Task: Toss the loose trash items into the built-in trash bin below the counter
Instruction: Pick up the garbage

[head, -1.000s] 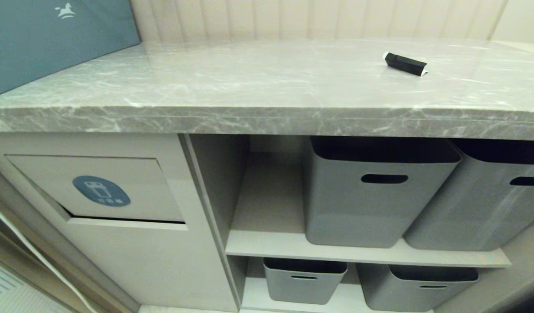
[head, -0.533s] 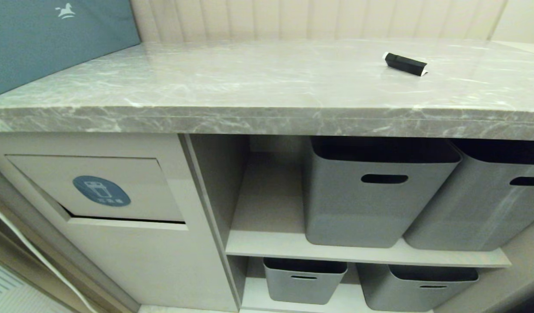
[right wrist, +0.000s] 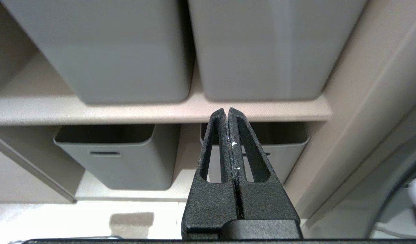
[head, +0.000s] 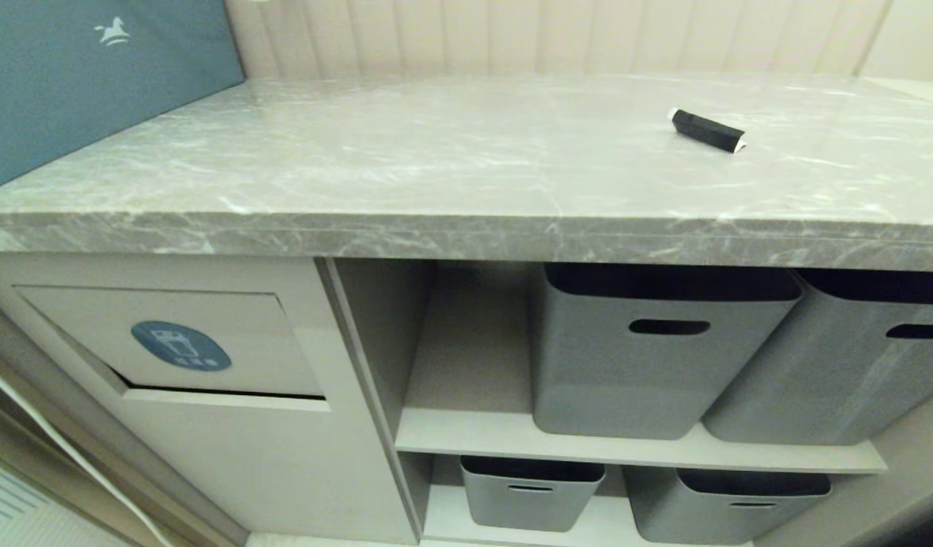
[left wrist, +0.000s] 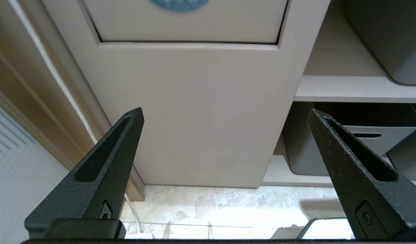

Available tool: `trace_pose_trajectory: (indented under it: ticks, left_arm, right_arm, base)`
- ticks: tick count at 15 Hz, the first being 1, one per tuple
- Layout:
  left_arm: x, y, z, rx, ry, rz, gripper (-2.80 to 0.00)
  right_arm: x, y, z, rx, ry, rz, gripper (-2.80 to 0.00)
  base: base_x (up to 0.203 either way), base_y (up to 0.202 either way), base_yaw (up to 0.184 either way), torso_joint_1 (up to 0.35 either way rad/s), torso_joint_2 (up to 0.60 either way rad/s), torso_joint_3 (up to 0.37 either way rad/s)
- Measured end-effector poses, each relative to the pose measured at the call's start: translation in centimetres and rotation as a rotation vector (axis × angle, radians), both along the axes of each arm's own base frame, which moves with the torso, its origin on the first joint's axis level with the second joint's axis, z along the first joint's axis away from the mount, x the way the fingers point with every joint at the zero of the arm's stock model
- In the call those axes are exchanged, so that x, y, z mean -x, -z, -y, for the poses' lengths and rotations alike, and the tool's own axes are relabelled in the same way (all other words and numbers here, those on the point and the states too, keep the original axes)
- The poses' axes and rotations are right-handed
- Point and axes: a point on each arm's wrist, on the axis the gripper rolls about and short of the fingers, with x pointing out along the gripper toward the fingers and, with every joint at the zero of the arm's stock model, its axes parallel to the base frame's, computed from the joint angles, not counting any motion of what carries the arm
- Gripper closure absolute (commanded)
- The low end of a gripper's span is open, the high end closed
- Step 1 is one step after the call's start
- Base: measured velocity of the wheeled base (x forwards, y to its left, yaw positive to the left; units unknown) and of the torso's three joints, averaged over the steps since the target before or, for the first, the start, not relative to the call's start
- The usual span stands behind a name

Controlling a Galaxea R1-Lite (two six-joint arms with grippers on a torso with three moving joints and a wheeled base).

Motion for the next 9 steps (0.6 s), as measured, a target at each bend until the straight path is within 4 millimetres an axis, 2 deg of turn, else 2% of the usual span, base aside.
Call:
trace_pose_trajectory:
  ticks: [9]
  left_arm:
    - [0.0,-0.01,-0.01,0.003,-0.004,0.001,-2.8]
  right_arm:
    - [0.0,-0.01,0.0,0.004,-0.001,0.0,0.0]
  base:
    - [0.0,0.0,0.0,0.185,-0.49,-0.287]
